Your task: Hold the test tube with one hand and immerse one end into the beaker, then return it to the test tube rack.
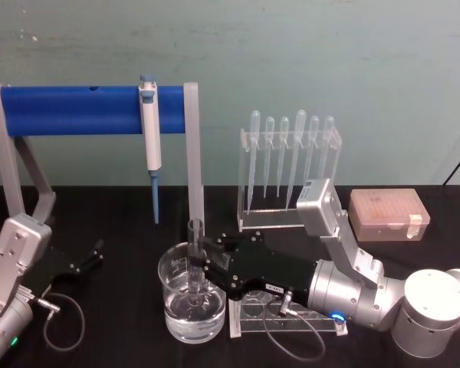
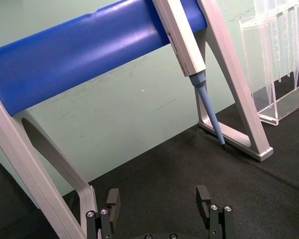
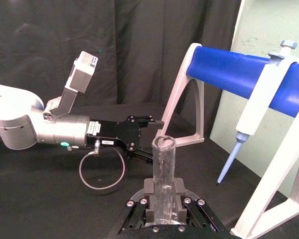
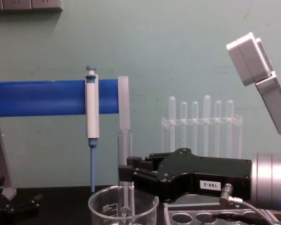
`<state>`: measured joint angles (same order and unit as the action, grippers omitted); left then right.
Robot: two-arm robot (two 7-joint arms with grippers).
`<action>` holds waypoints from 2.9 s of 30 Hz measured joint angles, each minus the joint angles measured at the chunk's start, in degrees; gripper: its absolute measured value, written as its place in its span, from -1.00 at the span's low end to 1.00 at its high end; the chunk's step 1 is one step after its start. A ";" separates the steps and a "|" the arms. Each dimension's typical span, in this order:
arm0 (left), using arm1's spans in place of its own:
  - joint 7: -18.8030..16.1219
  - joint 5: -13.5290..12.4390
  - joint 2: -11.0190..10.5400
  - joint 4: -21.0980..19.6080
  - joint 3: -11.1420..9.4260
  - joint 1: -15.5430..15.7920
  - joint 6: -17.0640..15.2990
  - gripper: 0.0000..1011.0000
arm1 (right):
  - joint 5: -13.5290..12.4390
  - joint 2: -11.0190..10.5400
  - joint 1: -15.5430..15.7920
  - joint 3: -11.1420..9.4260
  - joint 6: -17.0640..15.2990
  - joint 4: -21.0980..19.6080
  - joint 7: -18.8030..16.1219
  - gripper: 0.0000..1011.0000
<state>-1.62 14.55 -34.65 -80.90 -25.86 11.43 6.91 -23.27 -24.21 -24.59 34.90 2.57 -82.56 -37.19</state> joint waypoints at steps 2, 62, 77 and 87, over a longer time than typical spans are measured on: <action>0.00 0.00 0.00 0.00 0.00 0.00 0.00 0.98 | 0.00 0.00 -0.01 0.00 0.00 -0.01 0.01 -0.52; 0.00 0.00 0.00 0.00 0.00 0.00 0.00 0.98 | 0.00 0.00 -0.02 0.00 -0.03 -0.01 0.06 -0.52; 0.00 0.00 0.00 0.00 0.00 0.00 0.00 0.98 | 0.00 0.00 -0.02 0.00 -0.03 -0.01 0.06 -0.52; 0.00 0.00 0.00 0.00 0.00 0.00 0.00 0.98 | 0.00 0.00 -0.02 0.00 -0.03 -0.01 0.06 -0.52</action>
<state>-1.62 14.55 -34.65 -80.90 -25.86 11.43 6.91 -23.27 -24.21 -24.61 34.90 2.54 -82.57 -37.13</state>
